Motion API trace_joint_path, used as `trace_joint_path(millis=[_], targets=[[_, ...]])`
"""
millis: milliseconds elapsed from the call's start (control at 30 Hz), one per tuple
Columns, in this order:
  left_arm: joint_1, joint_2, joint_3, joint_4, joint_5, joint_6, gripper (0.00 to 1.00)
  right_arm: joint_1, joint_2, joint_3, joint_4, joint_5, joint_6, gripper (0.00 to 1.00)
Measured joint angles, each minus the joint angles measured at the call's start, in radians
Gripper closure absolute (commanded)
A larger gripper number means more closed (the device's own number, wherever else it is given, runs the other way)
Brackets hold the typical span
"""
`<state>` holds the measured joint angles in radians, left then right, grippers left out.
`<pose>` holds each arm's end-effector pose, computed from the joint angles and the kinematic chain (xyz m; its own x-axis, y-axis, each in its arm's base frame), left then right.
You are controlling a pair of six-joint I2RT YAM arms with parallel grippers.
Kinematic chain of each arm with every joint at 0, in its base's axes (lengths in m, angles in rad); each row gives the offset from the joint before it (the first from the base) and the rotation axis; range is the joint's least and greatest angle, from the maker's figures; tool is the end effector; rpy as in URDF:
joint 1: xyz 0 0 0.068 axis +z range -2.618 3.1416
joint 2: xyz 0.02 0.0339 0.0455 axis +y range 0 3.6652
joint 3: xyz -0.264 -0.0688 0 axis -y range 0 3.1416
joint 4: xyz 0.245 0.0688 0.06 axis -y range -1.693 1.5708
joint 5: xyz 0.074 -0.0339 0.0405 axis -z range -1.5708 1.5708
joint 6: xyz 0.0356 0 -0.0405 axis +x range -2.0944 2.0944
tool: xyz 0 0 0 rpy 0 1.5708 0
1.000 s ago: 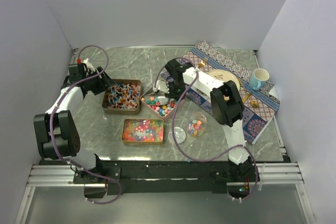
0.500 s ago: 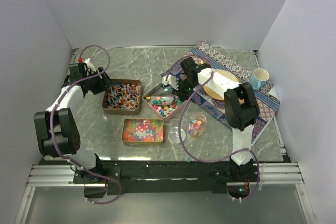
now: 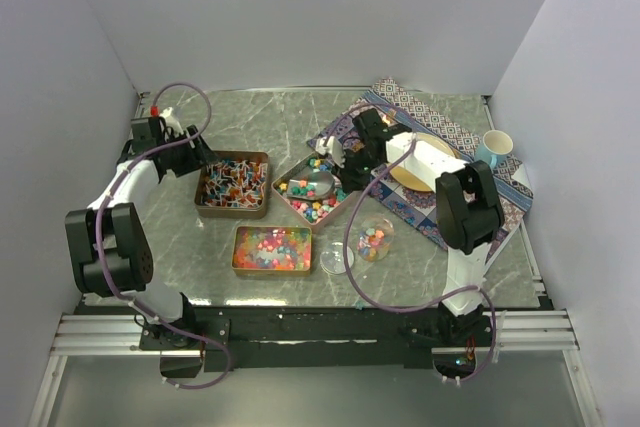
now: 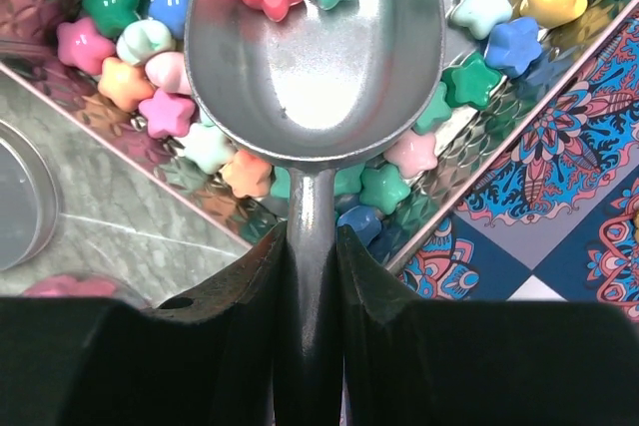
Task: Pack the candies
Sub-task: Scoop the fake candies from the storage box.
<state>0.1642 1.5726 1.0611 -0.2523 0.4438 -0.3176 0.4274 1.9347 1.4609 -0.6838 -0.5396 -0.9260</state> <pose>0.3381 0.0405 0.2365 -0.6977 -0.4015 -0.5933 -0.0627 0.8593 -0.5077 0.3576 0.1830 0.2061 -0.0667 -0.7838 -0.6174 -0.9927 0.1145 -0.0381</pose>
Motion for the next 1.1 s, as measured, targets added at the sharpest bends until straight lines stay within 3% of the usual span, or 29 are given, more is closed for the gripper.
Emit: trace_joint_path(millis=[67,233,567,833,933,967,1100], targets=[[0.0,0.003,0.008,0.0,-0.002,0.008,0.33,0.0,0.015,0.033,-0.027,0.0,0.008,0.99],[0.0,0.003,0.021,0.005,-0.004,0.018,0.33,0.01,0.041,0.06,-0.029,0.024,0.013,0.77],[0.0,0.003,0.02,0.008,-0.003,0.016,0.33,0.104,0.071,0.072,-0.025,0.114,0.041,0.69],[0.0,0.003,0.015,0.023,0.0,0.016,0.33,0.11,0.148,0.105,-0.014,0.153,0.071,0.61],[0.0,0.003,0.007,0.026,0.0,0.016,0.33,0.113,0.148,0.105,-0.014,0.156,0.073,0.63],[0.0,0.003,0.005,0.026,0.0,0.017,0.33,0.113,0.148,0.105,-0.014,0.156,0.074,0.73],[0.0,0.003,0.003,0.027,-0.001,0.017,0.33,0.113,0.149,0.106,-0.021,0.156,0.071,0.94]])
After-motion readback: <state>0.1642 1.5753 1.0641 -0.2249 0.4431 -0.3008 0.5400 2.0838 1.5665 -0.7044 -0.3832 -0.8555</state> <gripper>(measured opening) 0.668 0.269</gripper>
